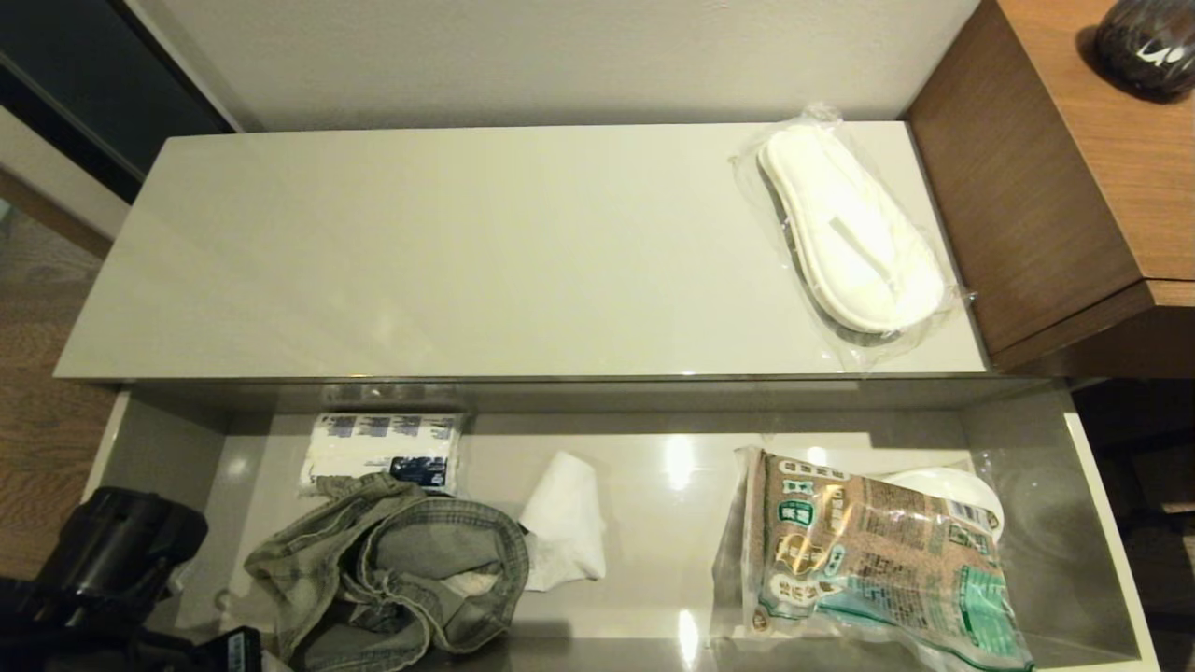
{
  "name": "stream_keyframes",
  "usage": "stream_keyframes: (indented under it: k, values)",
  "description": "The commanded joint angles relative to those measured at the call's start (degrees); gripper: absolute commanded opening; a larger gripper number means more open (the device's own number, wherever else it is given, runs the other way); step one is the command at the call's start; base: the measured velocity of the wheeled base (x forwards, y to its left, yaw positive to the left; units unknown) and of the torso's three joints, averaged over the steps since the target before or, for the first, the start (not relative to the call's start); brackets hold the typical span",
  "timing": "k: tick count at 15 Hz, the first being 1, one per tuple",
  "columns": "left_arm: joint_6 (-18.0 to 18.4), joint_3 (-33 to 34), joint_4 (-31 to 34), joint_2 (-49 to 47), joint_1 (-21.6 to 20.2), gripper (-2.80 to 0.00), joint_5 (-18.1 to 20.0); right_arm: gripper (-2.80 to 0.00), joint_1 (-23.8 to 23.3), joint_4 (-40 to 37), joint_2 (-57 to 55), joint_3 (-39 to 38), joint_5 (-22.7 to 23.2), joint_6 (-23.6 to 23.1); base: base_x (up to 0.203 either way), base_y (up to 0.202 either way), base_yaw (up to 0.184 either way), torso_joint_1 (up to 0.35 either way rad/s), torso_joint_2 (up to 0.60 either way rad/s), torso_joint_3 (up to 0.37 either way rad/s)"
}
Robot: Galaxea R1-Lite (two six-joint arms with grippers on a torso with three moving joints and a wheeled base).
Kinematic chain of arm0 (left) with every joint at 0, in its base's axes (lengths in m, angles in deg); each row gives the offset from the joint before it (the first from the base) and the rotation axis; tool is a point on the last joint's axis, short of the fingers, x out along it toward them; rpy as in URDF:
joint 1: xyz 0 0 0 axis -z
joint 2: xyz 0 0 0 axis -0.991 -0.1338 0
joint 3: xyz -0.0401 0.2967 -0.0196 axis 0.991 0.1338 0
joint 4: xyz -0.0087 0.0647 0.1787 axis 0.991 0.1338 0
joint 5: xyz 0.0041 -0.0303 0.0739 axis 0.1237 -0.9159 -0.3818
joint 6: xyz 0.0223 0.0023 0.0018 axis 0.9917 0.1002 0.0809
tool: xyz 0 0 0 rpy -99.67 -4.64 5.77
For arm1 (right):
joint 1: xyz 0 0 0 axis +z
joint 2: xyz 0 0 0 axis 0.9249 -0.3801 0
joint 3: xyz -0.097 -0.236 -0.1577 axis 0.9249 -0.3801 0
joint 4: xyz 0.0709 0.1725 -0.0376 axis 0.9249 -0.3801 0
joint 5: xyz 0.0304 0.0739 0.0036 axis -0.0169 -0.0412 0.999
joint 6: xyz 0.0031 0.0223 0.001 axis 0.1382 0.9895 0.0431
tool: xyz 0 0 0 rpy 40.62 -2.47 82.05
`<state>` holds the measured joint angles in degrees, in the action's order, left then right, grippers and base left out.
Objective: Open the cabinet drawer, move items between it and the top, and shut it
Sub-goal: Take out the shorts from the drawer
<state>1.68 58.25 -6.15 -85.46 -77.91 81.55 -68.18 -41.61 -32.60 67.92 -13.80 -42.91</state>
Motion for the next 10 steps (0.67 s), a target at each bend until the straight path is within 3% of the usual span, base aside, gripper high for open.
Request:
stream_keyframes:
  k: [1,3,4,6,10]
  values:
    - [-0.3,2.9,-7.1,-1.8,0.0,0.00,-1.0,-2.80,0.0,0.0,-0.1,0.0,0.0,-0.1,0.000,0.000,0.000,0.000,0.00,0.000]
    - [-1.9,5.1,-19.5,-1.6,0.1,0.00,-0.4,-2.80,0.0,0.0,-0.1,0.0,0.0,-0.2,0.000,0.000,0.000,0.000,0.00,0.000]
    - [-2.9,5.4,-21.3,-0.3,0.5,0.00,0.4,-2.80,0.0,0.0,-0.1,0.0,0.0,-0.2,0.000,0.000,0.000,0.000,0.00,0.000]
    - [-4.3,5.0,-21.0,2.2,1.8,0.00,4.4,-2.80,0.0,0.0,-0.1,0.0,0.0,-0.2,0.000,0.000,0.000,0.000,0.00,0.000]
    - [-9.5,2.0,-21.3,3.2,2.9,0.00,7.6,-2.80,0.0,0.1,-0.1,0.0,0.2,-0.6,0.000,0.000,0.000,0.000,0.00,0.000]
